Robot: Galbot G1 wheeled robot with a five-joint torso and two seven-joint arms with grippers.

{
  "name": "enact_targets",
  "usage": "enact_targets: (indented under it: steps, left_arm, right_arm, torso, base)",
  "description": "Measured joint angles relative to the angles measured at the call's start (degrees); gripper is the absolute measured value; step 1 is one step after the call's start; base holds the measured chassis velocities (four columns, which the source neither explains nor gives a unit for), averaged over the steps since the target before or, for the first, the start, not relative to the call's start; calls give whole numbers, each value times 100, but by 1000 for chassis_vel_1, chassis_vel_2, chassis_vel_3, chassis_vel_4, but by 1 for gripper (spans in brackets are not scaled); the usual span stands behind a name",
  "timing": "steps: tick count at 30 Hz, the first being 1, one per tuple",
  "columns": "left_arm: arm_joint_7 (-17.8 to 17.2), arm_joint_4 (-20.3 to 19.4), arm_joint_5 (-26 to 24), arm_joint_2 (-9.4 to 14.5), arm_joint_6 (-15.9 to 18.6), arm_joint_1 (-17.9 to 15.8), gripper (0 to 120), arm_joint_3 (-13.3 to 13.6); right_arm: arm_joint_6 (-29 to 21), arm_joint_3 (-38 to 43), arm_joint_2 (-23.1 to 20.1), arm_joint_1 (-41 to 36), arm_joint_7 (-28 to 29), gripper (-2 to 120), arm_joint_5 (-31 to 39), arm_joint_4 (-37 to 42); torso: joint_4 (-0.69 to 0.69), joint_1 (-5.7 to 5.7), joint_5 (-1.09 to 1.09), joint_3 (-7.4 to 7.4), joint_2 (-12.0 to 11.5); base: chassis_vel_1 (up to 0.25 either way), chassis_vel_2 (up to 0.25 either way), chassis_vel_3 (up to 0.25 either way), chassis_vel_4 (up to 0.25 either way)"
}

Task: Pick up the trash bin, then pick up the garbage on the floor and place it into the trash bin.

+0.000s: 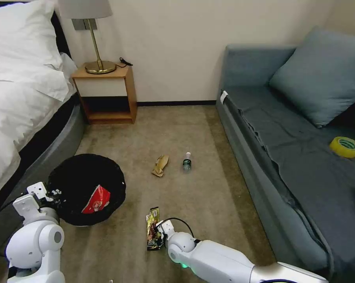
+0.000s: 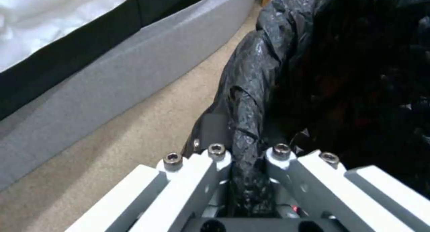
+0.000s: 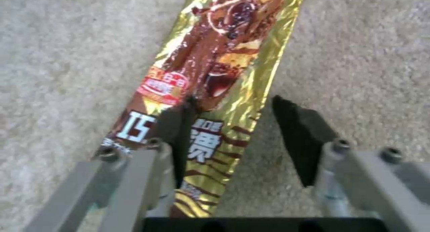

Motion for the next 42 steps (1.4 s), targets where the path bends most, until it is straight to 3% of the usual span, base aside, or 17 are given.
enact_targets:
  steps: [11, 24, 34, 36, 42]
  left_arm:
    - [-2, 85, 51, -12, -26, -42, 3, 9]
    - [1, 120, 52, 8, -37, -35, 3, 31]
    - [9, 120, -4, 77, -31, -56, 3, 126]
    - [10, 154, -41, 184, -27, -72, 3, 187]
    - [5, 154, -83, 265, -8, -26, 3, 223]
  right_arm:
    - [108, -16, -97, 29, -33, 0, -47, 141]
    - [251, 283, -399, 29, -4, 0, -7, 783]
    - [138, 1194, -1139, 15, 245, 0, 189, 1907]
    - [114, 1842, -1716, -76, 375, 0, 287, 2666]
    - [40, 2360, -2079, -97, 491, 0, 528, 3577]
  torso:
    - [0, 0, 0, 0, 0]
    - [0, 0, 0, 0, 0]
    - [0, 0, 0, 0, 0]
    - [-2, 0, 2, 0, 0]
    - [-1, 0, 1, 0, 0]
  base:
    - [0, 0, 0, 0]
    - [0, 0, 0, 0]
    - [0, 0, 0, 0]
    - [0, 0, 0, 0]
    - [0, 0, 0, 0]
